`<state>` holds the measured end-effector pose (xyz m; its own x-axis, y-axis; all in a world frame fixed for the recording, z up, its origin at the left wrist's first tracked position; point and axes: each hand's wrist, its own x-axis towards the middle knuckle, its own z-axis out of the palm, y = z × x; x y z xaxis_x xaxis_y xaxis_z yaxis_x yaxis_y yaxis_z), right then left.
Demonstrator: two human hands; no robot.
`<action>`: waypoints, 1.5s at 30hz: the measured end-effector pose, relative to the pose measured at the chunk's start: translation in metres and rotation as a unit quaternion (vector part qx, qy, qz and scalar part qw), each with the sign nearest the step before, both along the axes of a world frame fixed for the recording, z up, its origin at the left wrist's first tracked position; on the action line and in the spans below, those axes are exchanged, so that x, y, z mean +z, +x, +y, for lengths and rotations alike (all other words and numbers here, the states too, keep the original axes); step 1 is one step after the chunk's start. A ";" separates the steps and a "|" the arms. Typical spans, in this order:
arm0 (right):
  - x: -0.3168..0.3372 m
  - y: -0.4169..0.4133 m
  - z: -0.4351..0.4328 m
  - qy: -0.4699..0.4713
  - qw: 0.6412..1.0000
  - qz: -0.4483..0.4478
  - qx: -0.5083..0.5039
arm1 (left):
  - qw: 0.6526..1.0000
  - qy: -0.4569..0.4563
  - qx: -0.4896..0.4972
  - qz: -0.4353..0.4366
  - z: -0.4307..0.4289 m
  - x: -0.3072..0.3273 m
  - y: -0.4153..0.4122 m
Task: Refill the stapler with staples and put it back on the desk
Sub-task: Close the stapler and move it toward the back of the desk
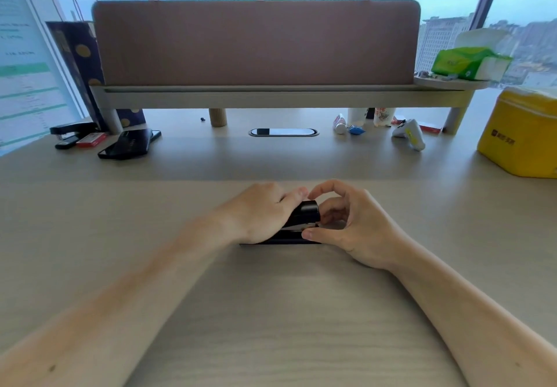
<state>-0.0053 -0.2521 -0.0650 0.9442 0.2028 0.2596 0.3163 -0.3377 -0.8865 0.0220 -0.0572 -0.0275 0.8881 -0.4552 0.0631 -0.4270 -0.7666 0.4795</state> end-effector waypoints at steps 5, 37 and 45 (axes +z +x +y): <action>0.000 0.000 0.000 0.000 1.000 0.002 -0.004 | 1.000 -0.013 0.010 -0.005 -0.002 -0.005 -0.001; 0.004 -0.023 -0.010 -0.445 0.895 -0.029 -0.013 | 0.994 -0.080 -0.044 -0.067 0.065 -0.020 -0.026; 0.006 0.000 -0.007 -0.457 0.890 -0.016 0.001 | 0.988 -0.130 0.022 -0.085 0.071 -0.015 0.003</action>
